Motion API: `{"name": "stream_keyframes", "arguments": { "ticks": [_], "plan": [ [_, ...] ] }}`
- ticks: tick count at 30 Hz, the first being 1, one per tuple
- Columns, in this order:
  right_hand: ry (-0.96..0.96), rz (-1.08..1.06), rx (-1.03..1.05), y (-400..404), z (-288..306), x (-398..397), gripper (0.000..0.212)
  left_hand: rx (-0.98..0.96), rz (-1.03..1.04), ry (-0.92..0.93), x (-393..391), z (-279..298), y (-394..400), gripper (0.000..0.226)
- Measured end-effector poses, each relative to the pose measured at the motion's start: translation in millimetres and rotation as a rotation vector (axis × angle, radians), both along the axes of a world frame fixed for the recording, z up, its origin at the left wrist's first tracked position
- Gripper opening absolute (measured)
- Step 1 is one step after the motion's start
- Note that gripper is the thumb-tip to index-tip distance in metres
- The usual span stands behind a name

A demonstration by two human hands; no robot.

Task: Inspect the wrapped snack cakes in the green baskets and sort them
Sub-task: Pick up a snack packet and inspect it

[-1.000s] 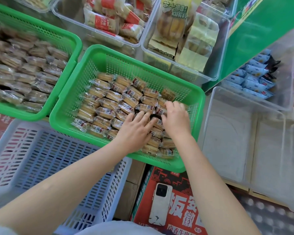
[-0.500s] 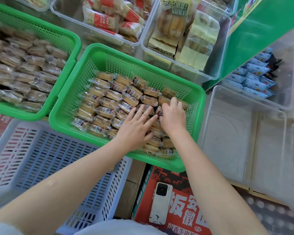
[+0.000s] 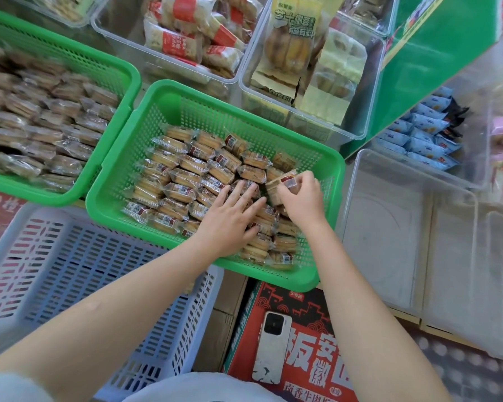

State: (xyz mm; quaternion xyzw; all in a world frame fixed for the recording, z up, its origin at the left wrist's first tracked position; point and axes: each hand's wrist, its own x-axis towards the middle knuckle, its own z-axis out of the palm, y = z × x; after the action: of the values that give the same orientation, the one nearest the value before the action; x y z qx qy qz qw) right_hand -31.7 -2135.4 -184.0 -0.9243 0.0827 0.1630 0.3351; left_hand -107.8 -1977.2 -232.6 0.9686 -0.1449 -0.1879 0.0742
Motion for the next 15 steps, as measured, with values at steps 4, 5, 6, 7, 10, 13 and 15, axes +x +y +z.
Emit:
{"name": "stream_keyframes", "arguments": {
  "ticks": [4, 5, 6, 7, 10, 13, 15],
  "plan": [
    [-0.020, -0.269, 0.271, -12.9, 8.0, -8.0, 0.024, -0.004, -0.001, 0.033, 1.6, 4.1, 0.8, 0.068],
    [-0.032, -0.324, 0.317, -17.4, 11.1, -10.7, 0.025, -0.013, 0.001, 0.044, 2.4, 5.9, 1.0, 0.067],
    [-0.035, -0.389, 0.388, -22.0, 14.8, -13.7, 0.025, -0.026, 0.008, 0.051, 2.9, 7.9, 1.5, 0.067],
    [-0.034, -0.454, 0.482, -26.7, 18.7, -17.2, 0.023, -0.043, 0.019, 0.052, 2.6, 10.7, 2.1, 0.066],
    [-0.025, -0.535, 0.657, -40.0, 32.2, -33.4, 0.017, -0.126, 0.074, 0.043, -5.6, 21.8, 3.8, 0.063],
    [0.030, -0.521, 0.773, -44.7, 49.1, -60.2, 0.016, -0.462, 0.306, 0.063, -21.4, 51.7, -0.7, 0.049],
    [0.106, -0.470, 0.802, -42.1, 60.0, -81.9, 0.022, -0.843, 0.604, 0.184, -32.9, 79.0, -6.2, 0.038]
  ]
}}
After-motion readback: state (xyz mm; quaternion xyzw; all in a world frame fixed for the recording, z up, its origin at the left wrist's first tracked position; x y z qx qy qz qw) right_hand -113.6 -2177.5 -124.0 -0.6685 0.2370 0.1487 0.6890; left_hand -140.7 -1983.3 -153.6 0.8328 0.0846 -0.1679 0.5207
